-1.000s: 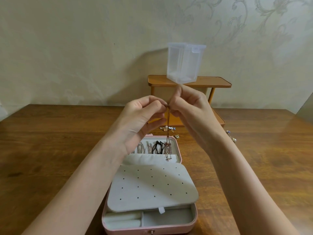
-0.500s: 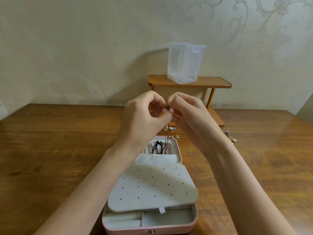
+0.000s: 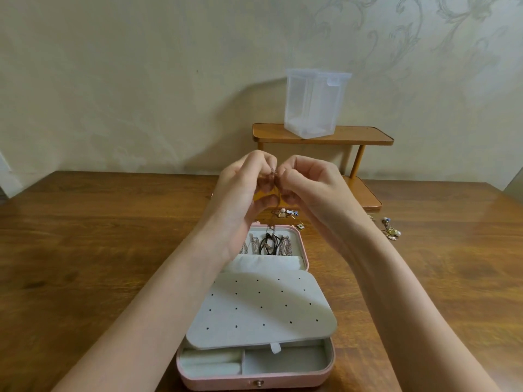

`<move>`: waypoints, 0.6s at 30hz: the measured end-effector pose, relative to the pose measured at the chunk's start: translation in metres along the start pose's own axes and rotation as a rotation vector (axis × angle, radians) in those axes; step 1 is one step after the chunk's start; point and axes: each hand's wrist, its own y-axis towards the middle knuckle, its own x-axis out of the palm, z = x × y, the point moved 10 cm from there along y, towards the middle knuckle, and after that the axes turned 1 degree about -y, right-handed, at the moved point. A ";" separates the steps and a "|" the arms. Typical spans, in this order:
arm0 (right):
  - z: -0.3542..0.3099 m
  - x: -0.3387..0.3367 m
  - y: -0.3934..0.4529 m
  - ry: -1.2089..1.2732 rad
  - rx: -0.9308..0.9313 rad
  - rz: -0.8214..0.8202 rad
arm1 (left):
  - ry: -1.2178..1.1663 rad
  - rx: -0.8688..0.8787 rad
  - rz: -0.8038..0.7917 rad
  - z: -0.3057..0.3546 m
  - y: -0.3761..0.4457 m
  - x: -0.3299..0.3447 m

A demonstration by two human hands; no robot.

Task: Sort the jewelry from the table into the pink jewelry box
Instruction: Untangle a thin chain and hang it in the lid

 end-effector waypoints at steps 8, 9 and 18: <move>-0.011 -0.012 0.000 0.243 -0.036 -0.023 | 0.408 0.217 0.065 0.017 -0.002 -0.010; -0.010 -0.019 0.001 0.301 -0.025 -0.001 | 0.493 0.246 0.069 0.020 -0.002 -0.009; -0.007 -0.022 0.002 0.415 -0.020 0.048 | -0.426 -0.062 0.091 -0.006 0.002 -0.008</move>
